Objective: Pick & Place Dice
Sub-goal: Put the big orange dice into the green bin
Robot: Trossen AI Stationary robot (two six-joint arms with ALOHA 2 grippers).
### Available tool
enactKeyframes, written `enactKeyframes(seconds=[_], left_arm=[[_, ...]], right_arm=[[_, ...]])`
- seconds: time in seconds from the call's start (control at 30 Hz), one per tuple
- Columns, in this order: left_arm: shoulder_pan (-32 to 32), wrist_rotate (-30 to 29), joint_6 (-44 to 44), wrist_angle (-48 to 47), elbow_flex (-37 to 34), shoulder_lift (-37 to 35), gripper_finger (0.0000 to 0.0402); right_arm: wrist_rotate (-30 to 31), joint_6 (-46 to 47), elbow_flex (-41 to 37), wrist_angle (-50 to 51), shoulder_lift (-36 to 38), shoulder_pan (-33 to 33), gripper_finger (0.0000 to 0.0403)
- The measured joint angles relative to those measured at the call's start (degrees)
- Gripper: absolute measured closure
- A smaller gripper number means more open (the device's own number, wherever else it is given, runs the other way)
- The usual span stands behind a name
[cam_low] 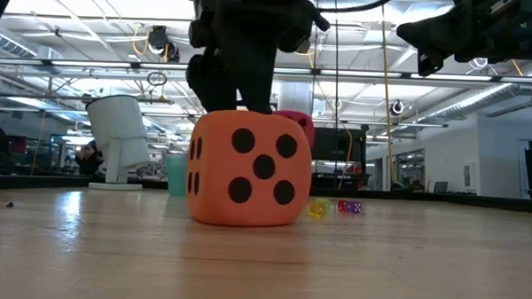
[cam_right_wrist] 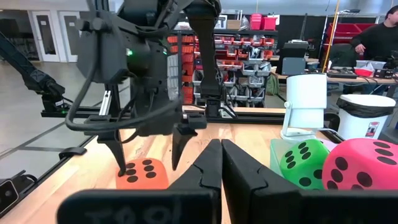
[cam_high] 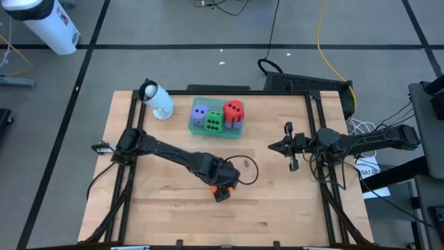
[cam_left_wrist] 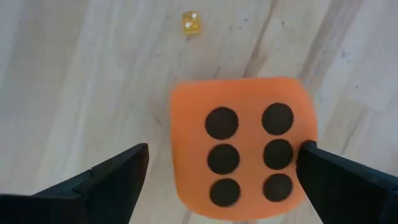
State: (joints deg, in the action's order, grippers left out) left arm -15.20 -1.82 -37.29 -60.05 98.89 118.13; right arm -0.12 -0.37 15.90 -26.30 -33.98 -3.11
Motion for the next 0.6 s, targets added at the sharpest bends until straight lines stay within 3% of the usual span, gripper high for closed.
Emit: enactKeyframes(seconds=[0.37, 0.6], left_arm=[[-2.3, -3.9, -0.8, -4.1, 3.5, 0.0, 0.0002], [-3.0, -7.4, 3.4, -3.9, 3.3, 0.0, 0.0002]], right_arm=[[0.0, 0.1, 0.0, 0.0, 0.0, 0.0, 0.0403], [0.0, 0.1, 0.0, 0.0, 0.0, 0.0, 0.0403]])
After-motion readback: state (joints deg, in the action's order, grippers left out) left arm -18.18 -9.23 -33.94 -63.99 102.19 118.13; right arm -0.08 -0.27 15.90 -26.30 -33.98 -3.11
